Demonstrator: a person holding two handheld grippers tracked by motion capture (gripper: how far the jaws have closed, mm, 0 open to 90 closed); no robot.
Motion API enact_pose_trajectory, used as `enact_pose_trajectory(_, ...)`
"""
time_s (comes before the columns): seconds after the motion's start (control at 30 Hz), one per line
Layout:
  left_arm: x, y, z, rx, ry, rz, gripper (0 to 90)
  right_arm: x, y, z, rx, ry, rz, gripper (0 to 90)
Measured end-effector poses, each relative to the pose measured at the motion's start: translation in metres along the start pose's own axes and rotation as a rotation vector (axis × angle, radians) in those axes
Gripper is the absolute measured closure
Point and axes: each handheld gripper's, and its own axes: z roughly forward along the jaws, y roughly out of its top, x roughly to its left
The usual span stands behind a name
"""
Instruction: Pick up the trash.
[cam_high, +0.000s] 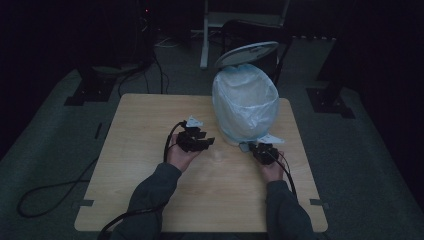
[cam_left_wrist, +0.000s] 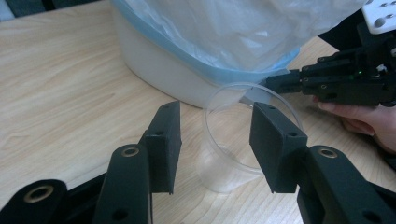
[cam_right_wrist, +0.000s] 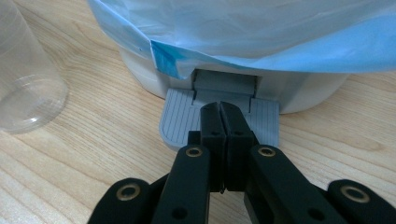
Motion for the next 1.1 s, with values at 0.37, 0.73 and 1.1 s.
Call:
enact_pose_trajectory(0.37,0.008,-0.013,0.003,0.076,-0.024,-0.042,57.3,0.0,0.0,0.0,0.0,-0.001,-0.002,89.1)
enact_pose_trajectory(0.73,0.004,-0.036,-0.006,0.108,-0.033,0.002,82.3,0.0,0.0,0.0,0.0,0.0,-0.001,89.1)
enact_pose_trajectory(1.1,0.003,-0.071,-0.023,0.063,0.023,0.016,86.7,0.0,0.0,0.0,0.0,0.001,-0.001,89.1)
